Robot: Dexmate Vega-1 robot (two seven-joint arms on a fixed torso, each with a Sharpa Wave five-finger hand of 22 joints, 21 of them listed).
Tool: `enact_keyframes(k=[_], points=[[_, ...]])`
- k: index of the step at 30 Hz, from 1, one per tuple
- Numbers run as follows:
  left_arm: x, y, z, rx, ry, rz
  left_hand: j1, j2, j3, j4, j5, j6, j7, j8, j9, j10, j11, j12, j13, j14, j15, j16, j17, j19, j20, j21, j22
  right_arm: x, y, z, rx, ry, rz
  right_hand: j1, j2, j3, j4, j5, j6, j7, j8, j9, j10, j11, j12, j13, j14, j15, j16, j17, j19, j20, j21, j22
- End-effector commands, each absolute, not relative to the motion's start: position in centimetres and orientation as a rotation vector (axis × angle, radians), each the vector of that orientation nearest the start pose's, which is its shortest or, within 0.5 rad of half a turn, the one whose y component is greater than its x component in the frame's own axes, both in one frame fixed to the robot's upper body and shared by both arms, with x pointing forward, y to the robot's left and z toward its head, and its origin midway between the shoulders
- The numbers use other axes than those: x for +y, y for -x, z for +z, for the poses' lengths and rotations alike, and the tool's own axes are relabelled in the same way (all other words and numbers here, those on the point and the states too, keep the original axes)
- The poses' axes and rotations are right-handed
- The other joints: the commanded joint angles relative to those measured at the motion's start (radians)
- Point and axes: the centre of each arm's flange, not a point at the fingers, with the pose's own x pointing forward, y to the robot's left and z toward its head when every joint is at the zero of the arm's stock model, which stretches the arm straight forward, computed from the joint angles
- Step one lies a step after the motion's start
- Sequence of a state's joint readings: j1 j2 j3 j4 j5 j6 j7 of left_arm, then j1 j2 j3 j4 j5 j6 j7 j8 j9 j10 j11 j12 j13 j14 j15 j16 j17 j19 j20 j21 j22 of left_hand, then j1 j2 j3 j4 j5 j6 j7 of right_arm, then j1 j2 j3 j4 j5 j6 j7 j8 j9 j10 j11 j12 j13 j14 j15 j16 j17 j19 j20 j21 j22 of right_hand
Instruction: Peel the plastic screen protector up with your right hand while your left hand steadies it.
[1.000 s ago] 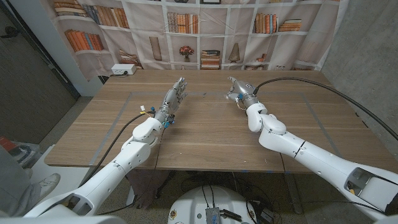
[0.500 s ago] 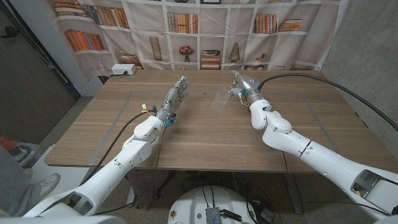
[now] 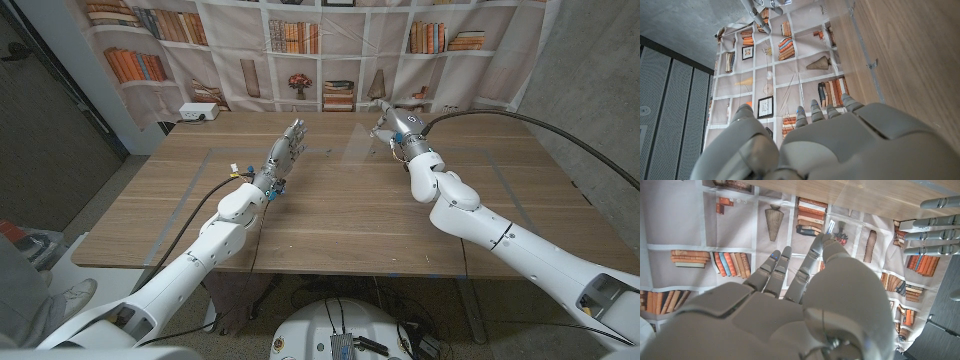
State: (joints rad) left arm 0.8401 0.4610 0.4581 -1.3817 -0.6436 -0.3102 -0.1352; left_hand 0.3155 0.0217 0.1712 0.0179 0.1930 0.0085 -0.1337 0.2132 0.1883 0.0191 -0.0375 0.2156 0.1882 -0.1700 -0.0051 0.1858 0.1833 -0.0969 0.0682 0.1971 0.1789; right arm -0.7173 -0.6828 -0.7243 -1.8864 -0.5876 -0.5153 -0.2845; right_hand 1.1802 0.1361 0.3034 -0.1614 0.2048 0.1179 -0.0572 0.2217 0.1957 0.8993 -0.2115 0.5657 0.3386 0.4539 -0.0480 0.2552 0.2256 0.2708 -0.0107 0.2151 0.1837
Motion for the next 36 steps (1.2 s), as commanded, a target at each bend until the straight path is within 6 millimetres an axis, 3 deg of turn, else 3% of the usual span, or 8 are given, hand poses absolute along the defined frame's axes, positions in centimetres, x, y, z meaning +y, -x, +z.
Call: enact_keyframes(k=[1,11,13,17,32,34,36], points=[[19.6,-64.0,-1.5,-0.657,0.014,-0.478,-0.006,0.006,-0.004,-0.001,0.006,0.075,0.016,0.026,0.004,0.013,-0.001,0.004,0.005,-0.007,0.008,0.002,0.002,-0.008,-0.002,0.003,0.002,-18.1,-55.9,8.2,-0.814,1.241,-0.354,0.011,-0.001,0.000,0.001,0.007,0.001,-0.006,-0.001,0.001,0.020,-0.011,0.007,0.053,0.006,-0.169,0.003,0.003,0.001,0.008,-0.002,0.002],[18.3,-64.4,-1.0,-0.661,0.014,-0.515,-0.002,0.006,-0.005,-0.004,0.007,0.126,0.027,0.038,0.004,0.023,-0.001,0.006,0.005,-0.009,0.010,0.002,0.002,-0.012,-0.005,0.002,0.002,-19.2,-55.1,10.7,-0.837,1.109,-0.313,0.012,-0.001,0.004,0.002,0.009,0.001,0.002,-0.003,0.001,0.020,-0.011,0.008,0.057,0.011,-0.166,0.000,0.002,0.001,0.010,-0.002,0.002],[18.0,-64.6,-0.9,-0.657,0.007,-0.530,-0.001,0.006,-0.005,-0.005,0.007,0.139,0.032,0.042,0.004,0.023,0.000,0.006,0.005,-0.010,0.011,0.001,0.001,-0.015,-0.012,0.001,0.002,-19.2,-54.8,11.2,-0.847,1.110,-0.321,0.024,0.006,0.010,-0.001,0.014,0.000,0.005,-0.006,0.001,0.018,-0.008,0.010,0.064,0.058,-0.182,0.022,0.012,0.001,0.011,-0.003,0.002],[17.4,-64.6,-0.5,-0.662,-0.006,-0.551,0.001,0.006,-0.005,-0.006,0.007,0.145,0.032,0.042,0.004,0.022,0.000,0.005,0.005,-0.015,0.012,0.000,0.001,-0.017,-0.012,0.000,0.002,-19.2,-54.3,12.1,-0.858,1.107,-0.333,0.029,-0.002,0.007,-0.005,0.015,0.002,0.012,-0.006,0.001,0.020,-0.007,0.012,0.067,0.067,-0.182,0.027,0.016,0.004,0.015,-0.002,0.001],[16.1,-65.1,-0.5,-0.650,-0.021,-0.602,0.006,0.006,-0.005,-0.010,0.007,0.156,0.030,0.041,0.004,0.018,0.000,0.003,0.005,-0.018,0.012,-0.001,0.001,-0.021,-0.009,-0.001,0.002,-18.9,-53.6,13.5,-0.888,1.064,-0.359,0.030,-0.007,0.007,-0.004,0.017,0.006,0.022,-0.006,0.001,0.028,-0.007,0.017,0.073,0.073,-0.174,0.027,0.018,0.007,0.021,-0.002,0.002],[16.0,-65.1,-0.5,-0.639,-0.042,-0.595,0.062,0.060,0.035,-0.034,0.008,0.228,-0.019,0.057,0.004,0.019,-0.008,0.003,0.005,-0.020,0.012,0.000,-0.001,-0.021,-0.010,0.000,0.001,-18.9,-53.6,13.6,-0.882,1.053,-0.346,0.030,-0.009,0.008,-0.004,0.018,0.008,0.024,-0.006,0.001,0.029,-0.007,0.017,0.074,0.074,-0.173,0.026,0.018,0.008,0.022,-0.001,0.002],[15.8,-65.2,-0.6,-0.638,-0.021,-0.606,0.089,0.083,0.054,-0.047,0.006,0.247,-0.027,0.060,0.004,0.022,-0.013,0.004,0.005,-0.020,0.010,0.000,-0.002,-0.021,-0.011,0.001,0.000,-18.9,-53.6,13.8,-0.885,1.041,-0.335,0.029,-0.009,0.008,-0.003,0.018,0.008,0.023,-0.006,0.001,0.029,-0.007,0.018,0.074,0.076,-0.173,0.026,0.018,0.008,0.021,-0.001,0.002]])
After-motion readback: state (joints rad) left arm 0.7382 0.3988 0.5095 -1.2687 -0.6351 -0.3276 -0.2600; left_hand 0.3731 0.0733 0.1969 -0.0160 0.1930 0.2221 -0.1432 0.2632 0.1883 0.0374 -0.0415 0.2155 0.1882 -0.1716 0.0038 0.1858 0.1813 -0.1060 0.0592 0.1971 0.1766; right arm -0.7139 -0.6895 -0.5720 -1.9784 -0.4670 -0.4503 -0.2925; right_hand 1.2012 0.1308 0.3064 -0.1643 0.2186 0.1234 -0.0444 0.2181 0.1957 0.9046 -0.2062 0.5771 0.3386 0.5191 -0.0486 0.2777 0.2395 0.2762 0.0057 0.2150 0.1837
